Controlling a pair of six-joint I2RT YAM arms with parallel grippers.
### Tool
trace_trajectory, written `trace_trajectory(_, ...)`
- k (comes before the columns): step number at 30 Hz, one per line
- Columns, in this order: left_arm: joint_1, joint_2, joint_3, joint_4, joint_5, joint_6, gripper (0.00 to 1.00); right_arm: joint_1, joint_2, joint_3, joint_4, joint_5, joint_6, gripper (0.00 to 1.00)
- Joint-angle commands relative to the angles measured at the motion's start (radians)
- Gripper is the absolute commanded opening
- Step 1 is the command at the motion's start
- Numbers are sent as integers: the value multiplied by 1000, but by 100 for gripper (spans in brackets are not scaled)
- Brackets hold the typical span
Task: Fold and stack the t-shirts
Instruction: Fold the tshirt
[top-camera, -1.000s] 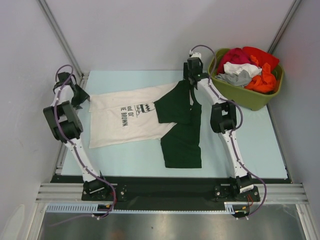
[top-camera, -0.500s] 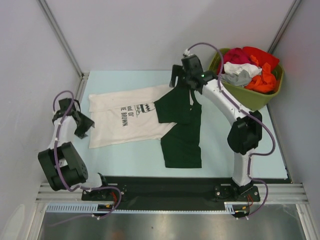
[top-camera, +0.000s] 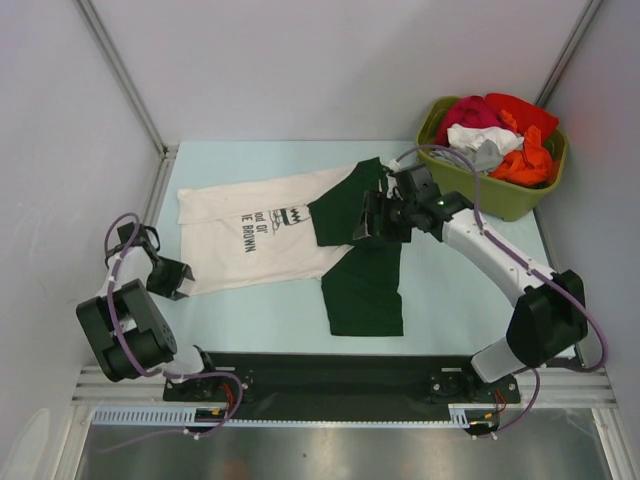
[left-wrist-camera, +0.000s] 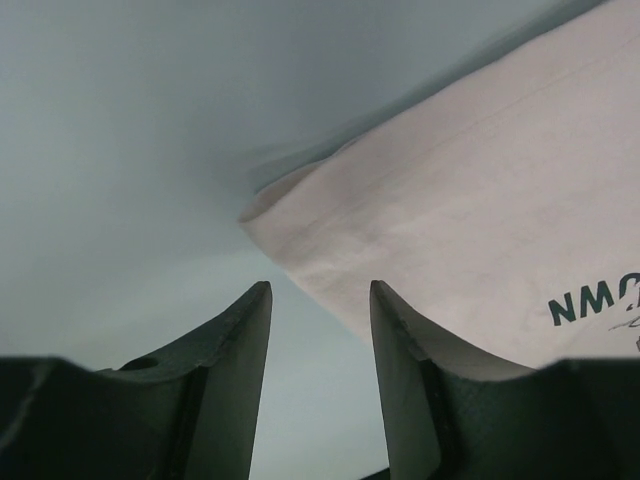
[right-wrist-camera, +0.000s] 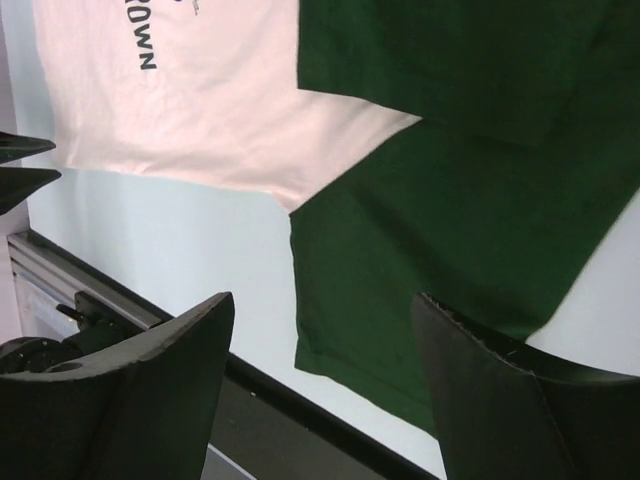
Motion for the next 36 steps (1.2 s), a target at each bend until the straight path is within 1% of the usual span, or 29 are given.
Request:
trace_trajectory(1, 31, -17, -3, 8, 11, -53, 50, -46, -80, -67, 20, -95, 14, 78)
trace_trajectory(5, 82, -3, -35, 16, 47, -67, 53, -80, -118, -120, 3, -97, -9, 77)
trace_trajectory(7, 113, 15, -44, 49, 72, -69, 55, -98, -132, -153, -1, -99, -11, 77)
trace_trajectory(9, 137, 23, -60, 74, 113, -73, 55, -112, -149, -179, -15, -105, -20, 77)
trace_trajectory(13, 145, 55, -55, 94, 111, -70, 54, -134, -183, -222, -56, -99, -29, 77)
trace_trajectory(16, 151, 66, -58, 100, 97, -72, 51, -157, -218, -262, -72, -89, -38, 77)
trace_trajectory(18, 156, 78, -63, 103, 97, -67, 46, -172, -231, -278, -93, -97, -43, 78)
trace_trajectory(19, 157, 82, -64, 100, 92, -63, 40, -193, -231, -302, -96, -105, -41, 78)
trace_trajectory(21, 160, 84, -69, 94, 83, -58, 35, -215, -229, -322, -116, -123, -46, 79)
trace_trajectory(22, 162, 82, -74, 97, 77, -57, 29, -226, -221, -334, -118, -126, -54, 79)
trace_trajectory(25, 162, 73, -77, 95, 68, -41, 22, -259, -180, -390, -93, -187, -55, 78)
trace_trajectory(26, 162, 73, -77, 95, 68, -37, 20, -264, -169, -431, -48, -219, -52, 78)
trace_trajectory(27, 162, 72, -75, 95, 68, -27, 19, -266, -160, -446, -23, -238, -49, 73)
trace_trajectory(28, 162, 72, -77, 95, 68, -24, 16, -266, -152, -462, -1, -253, -48, 70)
trace_trajectory(30, 163, 64, -75, 94, 72, -12, 14, -279, -125, -488, 40, -267, -51, 63)
trace_trajectory(31, 162, 63, -75, 95, 74, -7, 12, -289, -119, -496, 55, -276, -49, 62)
trace_trajectory(33, 162, 56, -71, 95, 74, 11, 9, -305, -97, -514, 108, -342, -45, 59)
trace_trajectory(34, 162, 52, -71, 95, 77, 12, 7, -309, -88, -516, 114, -352, -43, 59)
trace_trajectory(36, 162, 47, -71, 92, 81, 20, 7, -312, -74, -519, 140, -341, -38, 61)
